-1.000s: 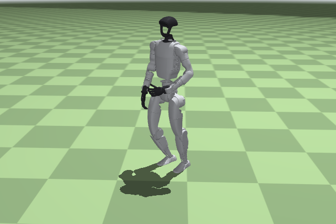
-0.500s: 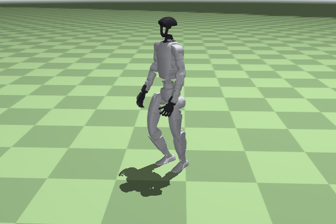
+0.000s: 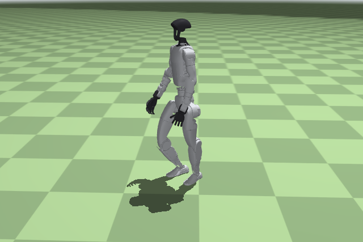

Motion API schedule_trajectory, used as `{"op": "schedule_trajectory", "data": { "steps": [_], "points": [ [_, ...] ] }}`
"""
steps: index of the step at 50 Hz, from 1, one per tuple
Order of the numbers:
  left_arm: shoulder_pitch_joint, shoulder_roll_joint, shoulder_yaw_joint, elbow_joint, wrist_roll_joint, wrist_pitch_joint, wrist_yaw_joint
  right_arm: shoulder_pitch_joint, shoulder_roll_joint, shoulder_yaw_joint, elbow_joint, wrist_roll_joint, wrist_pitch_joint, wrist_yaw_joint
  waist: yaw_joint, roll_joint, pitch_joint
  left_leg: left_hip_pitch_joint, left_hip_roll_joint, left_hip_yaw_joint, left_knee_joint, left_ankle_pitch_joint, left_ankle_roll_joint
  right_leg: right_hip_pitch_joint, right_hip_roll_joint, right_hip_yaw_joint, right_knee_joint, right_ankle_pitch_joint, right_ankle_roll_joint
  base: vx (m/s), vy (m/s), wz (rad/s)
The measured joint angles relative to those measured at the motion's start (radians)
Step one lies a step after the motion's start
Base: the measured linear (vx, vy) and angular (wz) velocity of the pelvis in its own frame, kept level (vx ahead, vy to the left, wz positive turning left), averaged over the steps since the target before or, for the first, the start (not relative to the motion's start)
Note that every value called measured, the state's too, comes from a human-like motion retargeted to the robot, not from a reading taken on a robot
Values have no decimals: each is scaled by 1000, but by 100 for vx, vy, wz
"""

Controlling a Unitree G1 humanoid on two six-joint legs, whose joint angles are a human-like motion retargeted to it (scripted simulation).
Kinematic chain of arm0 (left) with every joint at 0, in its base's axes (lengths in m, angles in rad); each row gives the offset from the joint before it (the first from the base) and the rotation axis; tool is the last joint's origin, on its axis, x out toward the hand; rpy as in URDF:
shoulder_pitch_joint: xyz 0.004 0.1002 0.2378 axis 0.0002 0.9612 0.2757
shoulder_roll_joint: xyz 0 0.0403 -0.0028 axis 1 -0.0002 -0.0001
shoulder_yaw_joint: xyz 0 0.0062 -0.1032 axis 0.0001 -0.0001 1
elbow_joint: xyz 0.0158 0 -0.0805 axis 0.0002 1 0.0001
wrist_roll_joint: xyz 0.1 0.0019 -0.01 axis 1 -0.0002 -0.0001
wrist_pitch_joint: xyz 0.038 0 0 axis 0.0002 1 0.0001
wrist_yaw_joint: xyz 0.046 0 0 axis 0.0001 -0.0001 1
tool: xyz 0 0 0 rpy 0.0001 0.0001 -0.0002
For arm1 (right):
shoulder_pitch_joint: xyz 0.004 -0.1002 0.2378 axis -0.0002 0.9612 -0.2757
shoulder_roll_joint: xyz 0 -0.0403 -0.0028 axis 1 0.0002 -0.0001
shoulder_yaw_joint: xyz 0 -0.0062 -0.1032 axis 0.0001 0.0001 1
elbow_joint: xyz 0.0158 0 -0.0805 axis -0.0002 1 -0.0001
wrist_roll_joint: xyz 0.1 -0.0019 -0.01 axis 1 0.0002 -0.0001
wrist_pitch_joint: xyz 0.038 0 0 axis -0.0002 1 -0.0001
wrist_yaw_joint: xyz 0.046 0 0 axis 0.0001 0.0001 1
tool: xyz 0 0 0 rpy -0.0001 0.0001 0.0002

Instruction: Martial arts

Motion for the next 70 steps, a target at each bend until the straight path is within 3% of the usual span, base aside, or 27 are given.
{"op": "schedule_trajectory", "data": {
  "steps": [6, 13, 25, 37, 41, 46, 50, 55, 62, 70],
  "points": [
    [-7, -1, 0, 5, 6, -3, 14, -19, 3, 9, -1, 2, 0, 20, -3, -18, 3, -7, -16, 26, -4, -1, -1, -53, -45, -47, 71, 7, -1, -2, 3, -30],
    [-17, 10, -1, 3, 4, -12, 46, -33, 9, 27, -8, 21, -1, 47, 8, -31, 3, -19, -14, 59, -7, -4, -6, -120, -164, -188, 149, 4, -83, -1, 1, -38],
    [-37, 52, -14, -9, -26, -38, 94, -7, 17, 67, -36, 95, 12, 116, 31, -35, -32, -54, 17, 37, 0, 3, -5, -154, -127, -209, 23, 61, -63, 0, 0, 0],
    [-72, 70, -52, 72, -19, -35, 106, -6, -1, 66, -128, 214, 16, 117, 95, -79, -76, -27, 21, 18, -3, 14, 10, -108, -117, -211, -21, 36, -50, 0, 0, 0],
    [-78, 76, -77, 118, -10, -32, 93, -129, 0, 62, -354, 362, -23, 94, 105, -80, -98, -20, 37, 25, 2, 4, 14, -86, -95, -222, -48, 38, -42, 4, -2, -14],
    [-56, 86, -136, 150, 9, -32, 62, -397, -40, 112, -884, 589, -108, 81, 103, -76, -137, -9, 48, 43, 5, 8, 16, -72, -76, -219, -62, 42, -42, 4, -5, -23],
    [-62, 111, -179, 141, 20, -39, 71, -671, -134, 188, -1293, 753, -162, 82, 94, -70, -177, -16, 57, 48, 6, 10, 15, -67, -57, -214, -90, 36, -55, 7, -5, -14],
    [-56, 153, -186, 120, 27, -46, 105, -968, -307, 322, -1599, 904, -187, 116, 85, -70, -220, -35, 71, 50, 6, 10, 7, -59, -31, -208, -143, 28, -70, 8, -4, -6],
    [-20, 180, -150, 112, 23, -46, 144, -1192, -523, 510, -1764, 1011, -180, 202, 78, -82, -254, -49, 77, 60, 3, 16, 9, -63, -12, -191, -174, 21, -79, 7, -2, -7],
    [-4, 180, -97, 113, 32, -40, 168, -1280, -719, 651, -1798, 1070, -138, 323, 68, -73, -264, -67, 87, 67, 4, 13, 13, -68, 7, -185, -200, 19, -80, 4, -1, -4]
  ]
}}
